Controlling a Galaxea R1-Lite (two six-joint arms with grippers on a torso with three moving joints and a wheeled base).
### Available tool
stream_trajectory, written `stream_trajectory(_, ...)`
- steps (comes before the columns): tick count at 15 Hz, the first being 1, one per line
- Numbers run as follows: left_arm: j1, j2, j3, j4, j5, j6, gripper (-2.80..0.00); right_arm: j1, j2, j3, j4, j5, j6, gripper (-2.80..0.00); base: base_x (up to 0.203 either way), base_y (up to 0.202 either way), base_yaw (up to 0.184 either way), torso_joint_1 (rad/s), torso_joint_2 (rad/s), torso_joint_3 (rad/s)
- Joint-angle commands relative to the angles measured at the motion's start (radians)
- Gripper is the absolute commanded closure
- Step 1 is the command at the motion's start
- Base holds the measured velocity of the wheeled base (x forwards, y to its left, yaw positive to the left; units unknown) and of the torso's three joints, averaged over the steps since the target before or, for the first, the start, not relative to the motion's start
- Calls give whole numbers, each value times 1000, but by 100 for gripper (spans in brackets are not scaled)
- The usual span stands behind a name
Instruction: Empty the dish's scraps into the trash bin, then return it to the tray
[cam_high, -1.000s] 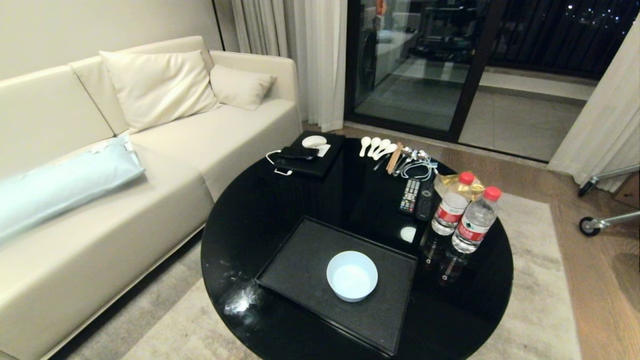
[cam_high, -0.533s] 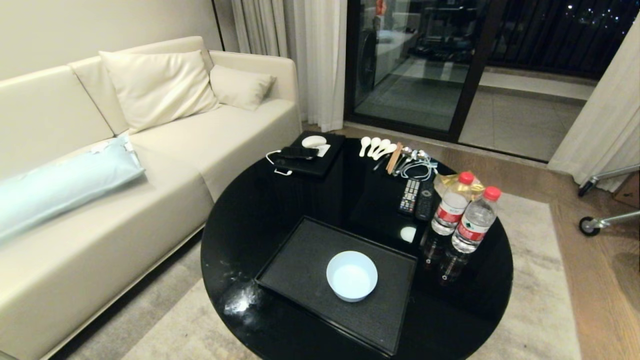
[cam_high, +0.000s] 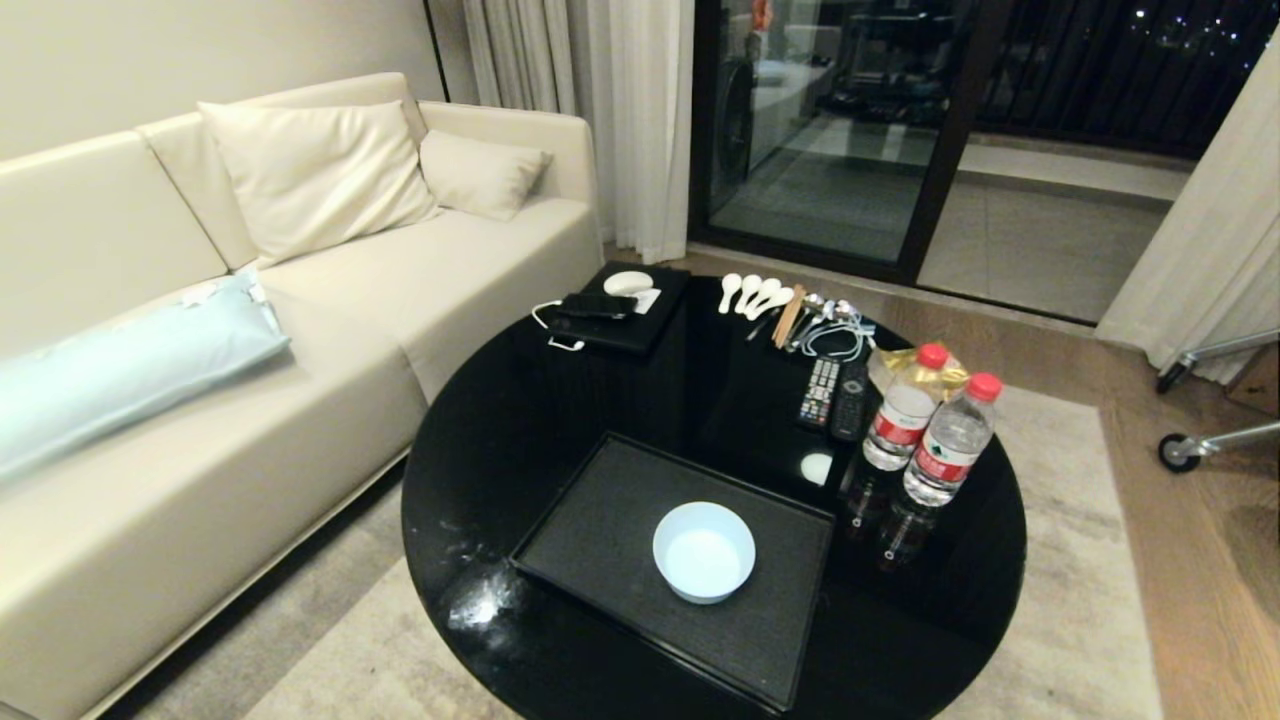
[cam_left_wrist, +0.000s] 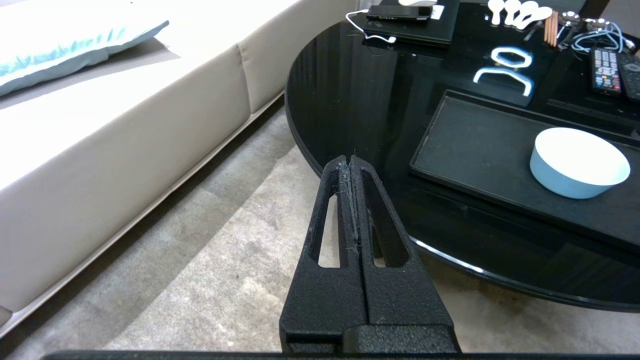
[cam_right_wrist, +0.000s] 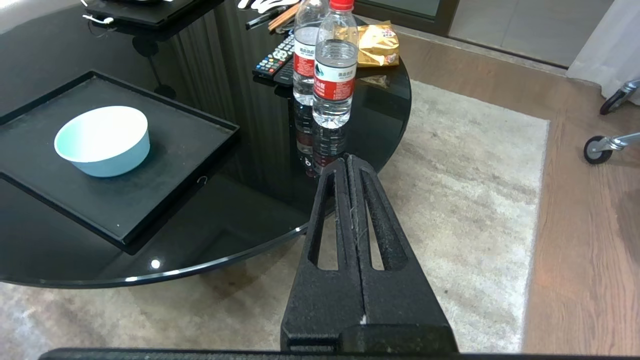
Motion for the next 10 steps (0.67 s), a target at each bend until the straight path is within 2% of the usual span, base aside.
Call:
stream_trajectory(1, 0, 0, 0, 0, 0, 0, 0, 1, -1, 0, -1, 0, 0, 0, 0, 0, 0, 0, 0, 0)
stream_trajectory(10, 0, 0, 0, 0, 0, 0, 0, 1, -1, 0, 0, -3, -4, 0, 0, 0, 0, 0, 0, 0)
